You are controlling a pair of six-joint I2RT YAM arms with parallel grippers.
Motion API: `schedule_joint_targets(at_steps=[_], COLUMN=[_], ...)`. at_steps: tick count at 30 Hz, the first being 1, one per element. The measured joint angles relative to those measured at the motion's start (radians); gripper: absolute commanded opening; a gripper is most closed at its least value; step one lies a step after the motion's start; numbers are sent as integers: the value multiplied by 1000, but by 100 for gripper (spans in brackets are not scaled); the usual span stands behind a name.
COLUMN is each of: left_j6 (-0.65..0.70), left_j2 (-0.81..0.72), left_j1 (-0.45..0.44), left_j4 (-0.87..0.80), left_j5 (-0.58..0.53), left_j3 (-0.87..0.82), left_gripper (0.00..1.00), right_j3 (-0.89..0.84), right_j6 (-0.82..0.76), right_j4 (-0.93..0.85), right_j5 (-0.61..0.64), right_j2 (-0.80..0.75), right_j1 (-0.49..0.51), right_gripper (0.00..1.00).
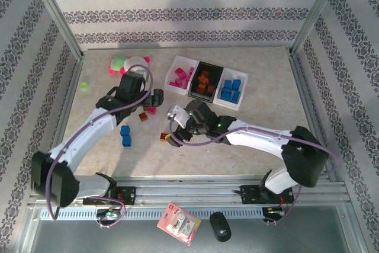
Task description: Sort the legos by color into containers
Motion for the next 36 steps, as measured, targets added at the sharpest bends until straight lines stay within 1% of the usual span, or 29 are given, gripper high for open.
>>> schedule_joint_targets(at_steps=[5, 10, 14, 17, 23, 25, 28, 29, 31, 32, 35, 36], left_j6=[-20, -31, -38, -38, -37, -37, -37, -37, -37, -37, -37, -37], left_j2=[-160, -253, -274, -274, -282, -287, -290, -290, -290, -290, -290, -290], left_j1=[0, 2, 2, 2, 2, 2, 2, 2, 2, 2, 2, 2], left_j4=[-58, -119, -137, -137, -135, -135, -135, -135, -133, -132, -131, -131], left_j5=[-27, -58, -80, -90, -116, -124, -127, -129, -134, -137, -146, -148], left_j3=[-142, -218, -232, -235, -247, -259, -272, -273, -273, -273, -273, -273], left_gripper=[99, 99, 99, 99, 99, 99, 99, 99, 99, 99, 99, 99], right_j3=[27, 66, 96, 125, 187, 204, 221, 224, 225, 226, 230, 230], right_j6=[-73, -151, -201, -220, -247, -255, -267, -270, -278, -280, -276, -277], right_j4=[0, 3, 4, 4, -19, -27, -39, -44, -52, -56, -64, -64], right_j5=[-42, -65, -74, -76, -77, -77, -77, -77, -75, -74, -68, -66], right_j2=[99, 211, 291, 341, 404, 416, 433, 437, 441, 443, 449, 449], right_j1=[14, 14, 14, 14, 13, 11, 11, 11, 11, 11, 4, 1], right_gripper=[92, 91, 89, 86, 82, 79, 69, 63, 48, 45, 44, 39])
